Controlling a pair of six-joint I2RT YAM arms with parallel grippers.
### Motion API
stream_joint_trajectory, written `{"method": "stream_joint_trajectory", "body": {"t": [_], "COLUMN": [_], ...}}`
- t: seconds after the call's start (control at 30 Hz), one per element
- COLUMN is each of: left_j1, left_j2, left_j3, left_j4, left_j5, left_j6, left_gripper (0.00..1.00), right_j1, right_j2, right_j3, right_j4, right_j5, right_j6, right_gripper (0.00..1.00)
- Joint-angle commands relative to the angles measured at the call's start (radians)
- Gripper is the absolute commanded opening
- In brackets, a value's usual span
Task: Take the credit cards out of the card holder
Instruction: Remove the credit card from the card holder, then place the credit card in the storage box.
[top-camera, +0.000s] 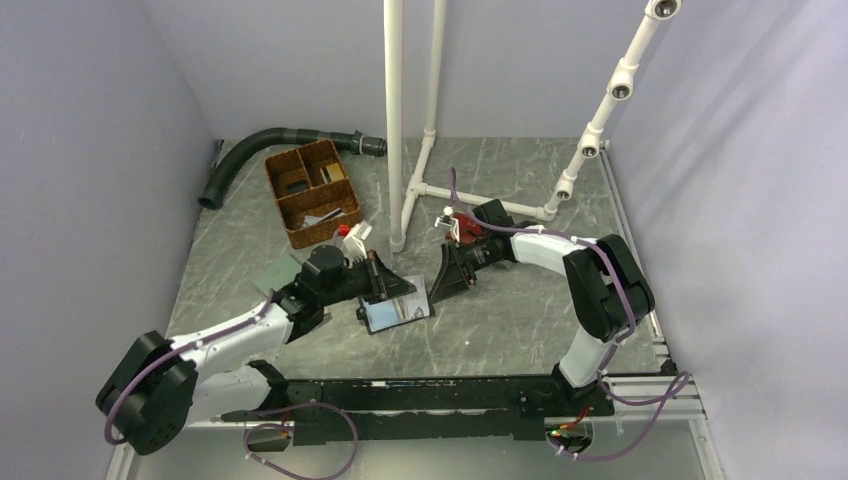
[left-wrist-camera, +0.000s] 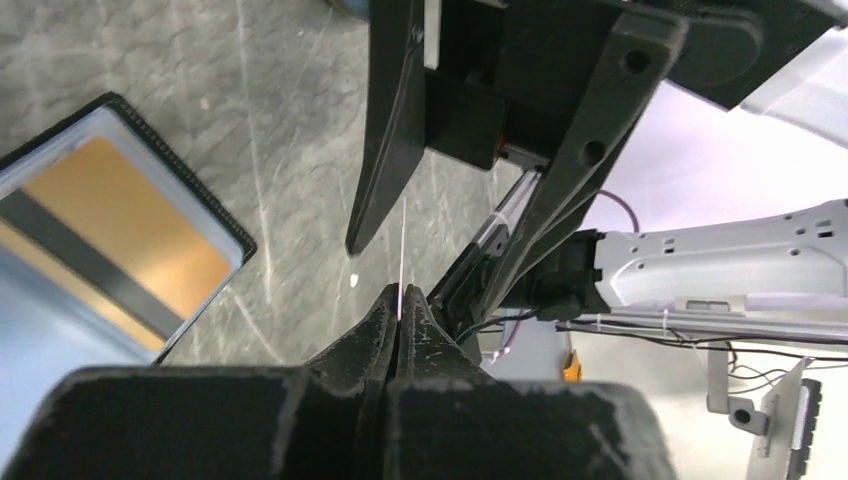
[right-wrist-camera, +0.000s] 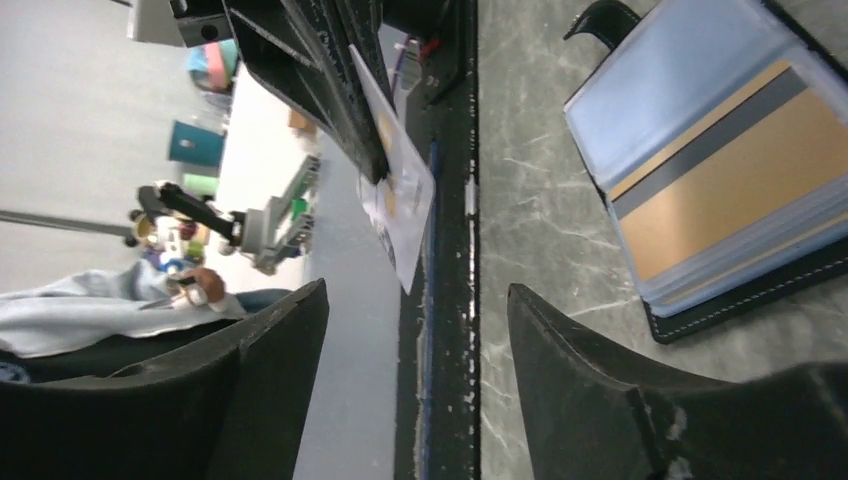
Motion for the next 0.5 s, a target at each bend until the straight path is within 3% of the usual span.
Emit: {"method": "stream_joint_trajectory", "body": {"t": [0.0,0.27,0.47], "left_j1": [0.020,0.070,0.138], "left_j2": [-0.115,-0.281,-0.306], "left_j3": [0.050,0.164,0.257], "left_j4": [-0.284,-0.718,-0.907], "left_j5": [-0.029,-0.158,-0.197], "left_j6": [0.112,0.263,0.352], "left_gripper": [0.00,0.00,0.00], "right_j1": [-0.001,-0.005,-0.012], "right_j2": [-0.062,-0.086,-0.117], "right_j3": [0.063,0.122,0.116], "right_j4": [-0.197,-0.511,-0.550], "right_j5": [0.095,0.200,0.239], "right_j6": [-0.268,-0.657,-0.718], "right_gripper": [0.73,0.76,0.76]}}
